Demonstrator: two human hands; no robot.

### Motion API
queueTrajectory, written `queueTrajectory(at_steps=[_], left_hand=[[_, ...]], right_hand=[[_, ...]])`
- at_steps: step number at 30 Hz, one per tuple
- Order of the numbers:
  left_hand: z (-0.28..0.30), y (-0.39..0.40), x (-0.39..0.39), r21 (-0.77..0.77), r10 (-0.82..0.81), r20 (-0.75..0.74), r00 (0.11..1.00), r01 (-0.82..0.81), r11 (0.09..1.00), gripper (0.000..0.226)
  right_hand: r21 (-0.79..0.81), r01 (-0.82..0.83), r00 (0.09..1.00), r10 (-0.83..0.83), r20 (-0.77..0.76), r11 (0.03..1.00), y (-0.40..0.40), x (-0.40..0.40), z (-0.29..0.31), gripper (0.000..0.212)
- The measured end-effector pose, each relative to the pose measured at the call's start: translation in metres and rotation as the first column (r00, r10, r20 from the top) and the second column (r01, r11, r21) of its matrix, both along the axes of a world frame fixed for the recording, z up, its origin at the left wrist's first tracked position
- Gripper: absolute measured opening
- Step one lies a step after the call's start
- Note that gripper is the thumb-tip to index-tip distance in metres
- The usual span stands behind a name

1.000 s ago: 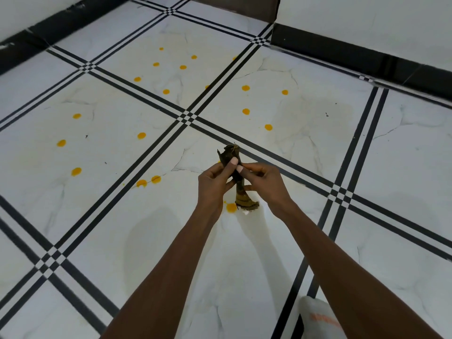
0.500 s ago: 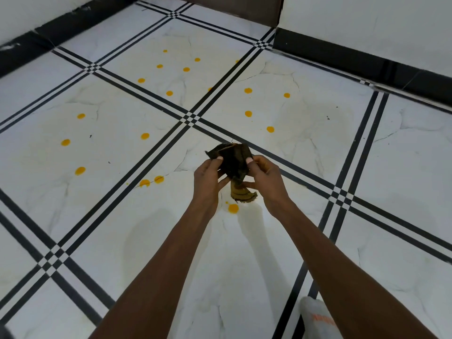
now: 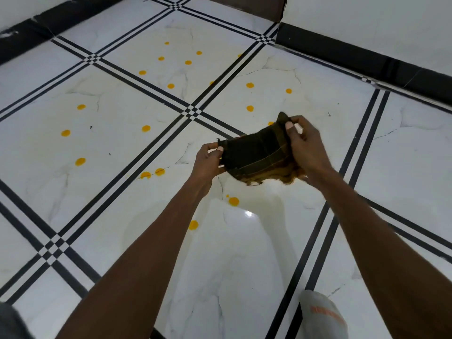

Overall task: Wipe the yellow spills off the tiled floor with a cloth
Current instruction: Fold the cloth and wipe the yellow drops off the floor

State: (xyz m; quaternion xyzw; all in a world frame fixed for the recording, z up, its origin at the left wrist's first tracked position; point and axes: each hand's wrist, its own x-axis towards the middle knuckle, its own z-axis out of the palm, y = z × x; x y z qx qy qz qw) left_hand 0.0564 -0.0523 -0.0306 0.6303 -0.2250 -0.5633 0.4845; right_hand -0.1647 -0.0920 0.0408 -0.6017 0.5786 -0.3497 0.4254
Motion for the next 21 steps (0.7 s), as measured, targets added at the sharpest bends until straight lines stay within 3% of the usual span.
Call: queueTrajectory(at_steps=[4, 6, 9, 11, 14, 17, 21], left_hand=[[-0.006, 0.003, 0.003, -0.018, 0.039, 0.006, 0.999, -0.039, 0.999, 0.027], [-0.014, 0.013, 0.011, -0.008, 0.041, 0.075, 0.996, -0.04, 0.999, 0.027], [-0.032, 0.037, 0.031, 0.005, -0.01, 0.265, 0.964, 0.009, 1.0, 0.024], [-0.045, 0.055, 0.047, 0.012, 0.0, 0.377, 0.926, -0.006, 1.0, 0.022], [-0.065, 0.08, 0.076, 0.043, -0.007, 0.545, 0.839, -0.02, 0.999, 0.018], [-0.087, 0.11, 0.101, 0.094, -0.074, 0.725, 0.685, 0.009, 0.996, 0.016], [-0.105, 0.141, 0.11, 0.116, -0.124, 0.869, 0.478, 0.045, 0.992, 0.018]], right_hand=[[-0.148, -0.08, 0.965, 0.039, -0.26, 0.986, -0.003, 0.006, 0.021, 0.026], [-0.142, -0.142, 0.919, 0.078, -0.386, 0.98, 0.007, 0.021, 0.013, 0.028], [0.02, -0.296, 0.77, 0.251, -0.587, 0.955, 0.034, 0.051, -0.026, 0.03], [0.173, -0.384, 0.702, 0.408, -0.584, 0.907, 0.056, 0.066, -0.06, 0.032], [0.243, -0.407, 0.683, 0.471, -0.559, 0.88, 0.067, 0.067, -0.096, 0.032], [0.205, -0.39, 0.671, 0.43, -0.604, 0.898, 0.059, 0.053, -0.122, 0.035], [0.204, -0.58, 0.471, 0.529, -0.706, 0.789, 0.055, 0.045, -0.162, 0.066]])
